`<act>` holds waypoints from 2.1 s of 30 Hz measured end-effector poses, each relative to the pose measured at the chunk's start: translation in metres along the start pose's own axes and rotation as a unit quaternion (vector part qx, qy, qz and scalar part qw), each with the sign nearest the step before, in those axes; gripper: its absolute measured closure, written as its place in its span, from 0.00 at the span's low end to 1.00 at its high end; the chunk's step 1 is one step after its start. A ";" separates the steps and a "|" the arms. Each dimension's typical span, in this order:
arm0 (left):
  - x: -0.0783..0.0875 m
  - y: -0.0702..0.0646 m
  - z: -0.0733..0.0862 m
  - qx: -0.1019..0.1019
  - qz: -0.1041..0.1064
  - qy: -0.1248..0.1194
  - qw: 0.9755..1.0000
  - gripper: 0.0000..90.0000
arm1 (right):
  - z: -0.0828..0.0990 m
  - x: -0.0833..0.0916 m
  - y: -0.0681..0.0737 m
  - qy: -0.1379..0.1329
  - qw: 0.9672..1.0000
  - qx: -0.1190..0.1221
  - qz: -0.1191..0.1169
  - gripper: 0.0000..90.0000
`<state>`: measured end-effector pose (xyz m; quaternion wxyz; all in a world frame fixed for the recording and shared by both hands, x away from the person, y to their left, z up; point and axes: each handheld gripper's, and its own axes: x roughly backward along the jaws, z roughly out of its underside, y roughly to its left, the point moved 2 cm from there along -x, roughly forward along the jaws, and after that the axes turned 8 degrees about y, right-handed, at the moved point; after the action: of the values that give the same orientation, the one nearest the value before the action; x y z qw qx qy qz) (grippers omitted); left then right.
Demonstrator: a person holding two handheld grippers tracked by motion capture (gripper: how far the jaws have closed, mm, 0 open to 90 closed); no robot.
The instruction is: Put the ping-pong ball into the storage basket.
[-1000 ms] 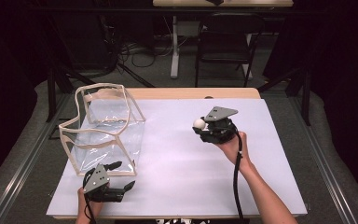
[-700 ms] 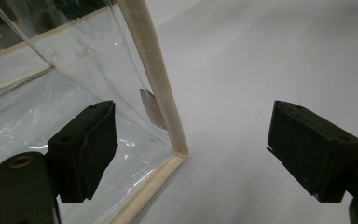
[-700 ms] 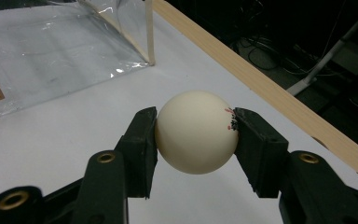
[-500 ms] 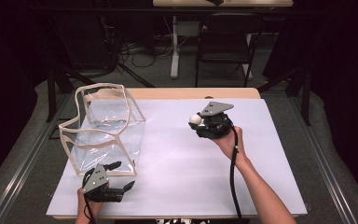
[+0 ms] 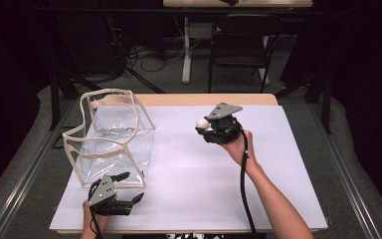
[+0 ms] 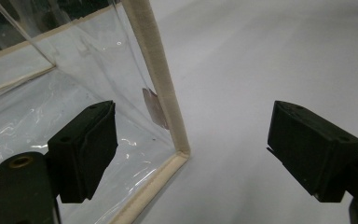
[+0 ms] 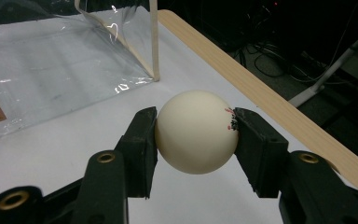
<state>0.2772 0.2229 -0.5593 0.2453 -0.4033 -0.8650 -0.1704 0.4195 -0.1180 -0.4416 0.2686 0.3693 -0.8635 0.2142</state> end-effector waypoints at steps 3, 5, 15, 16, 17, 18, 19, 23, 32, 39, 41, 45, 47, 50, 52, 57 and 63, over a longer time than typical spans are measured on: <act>0.001 -0.001 0.000 -0.002 0.001 -0.002 1.000 0.18 | -0.003 -0.002 0.002 0.003 1.000 0.002 -0.002 0.57; 0.001 -0.001 0.000 0.001 0.002 -0.005 1.000 0.18 | -0.004 -0.003 0.002 0.004 1.000 0.004 -0.003 0.57; 0.001 0.000 0.000 0.000 0.002 -0.005 1.000 0.18 | -0.009 -0.007 0.000 0.000 1.000 -0.004 -0.013 0.57; 0.000 0.000 0.000 0.000 0.002 -0.005 1.000 0.18 | -0.009 -0.007 0.000 -0.001 1.000 -0.004 -0.014 0.57; 0.000 0.000 0.000 0.000 0.003 -0.006 1.000 0.18 | -0.010 -0.008 0.000 0.000 1.000 -0.003 -0.014 0.57; 0.000 0.000 0.000 0.000 0.003 -0.006 1.000 0.18 | -0.011 -0.009 0.001 0.000 1.000 -0.003 -0.014 0.57; 0.001 0.000 0.000 0.000 0.002 -0.005 1.000 0.18 | -0.012 -0.009 0.001 0.001 1.000 -0.002 -0.014 0.57; 0.001 0.000 0.000 0.000 0.003 -0.007 1.000 0.18 | -0.016 -0.010 0.001 0.000 1.000 -0.001 -0.016 0.57; 0.001 0.000 0.000 -0.002 0.004 -0.007 1.000 0.18 | -0.026 -0.015 0.005 0.005 1.000 0.010 -0.022 0.57; 0.002 0.000 0.000 -0.003 0.003 -0.007 1.000 0.18 | -0.032 -0.016 0.003 0.004 1.000 0.010 -0.021 0.57; 0.002 0.000 0.000 -0.004 0.003 -0.006 1.000 0.18 | -0.034 -0.016 0.003 0.004 1.000 0.011 -0.021 0.57; 0.001 0.001 0.000 -0.002 0.004 -0.005 1.000 0.18 | -0.037 -0.018 0.001 0.002 1.000 0.009 -0.022 0.57; 0.002 0.001 0.000 -0.002 0.004 -0.006 1.000 0.18 | -0.038 -0.019 0.001 0.002 1.000 0.008 -0.024 0.57; 0.002 0.001 0.000 0.000 0.003 -0.006 1.000 0.18 | -0.040 -0.021 0.001 0.003 1.000 0.009 -0.025 0.57; 0.002 0.001 0.000 0.000 0.002 -0.006 1.000 0.18 | -0.042 -0.022 0.002 0.002 1.000 0.011 -0.025 0.57; 0.002 0.001 0.001 0.000 0.002 -0.005 1.000 0.18 | -0.044 -0.023 0.001 0.003 1.000 0.010 -0.027 0.57; 0.003 0.001 0.002 0.002 0.001 -0.005 1.000 0.18 | -0.047 -0.024 0.000 0.005 1.000 0.012 -0.027 0.57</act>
<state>0.2759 0.2259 -0.5589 0.2421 -0.4042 -0.8663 -0.1661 0.4473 -0.0786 -0.4206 0.2744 0.3946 -0.8490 0.2193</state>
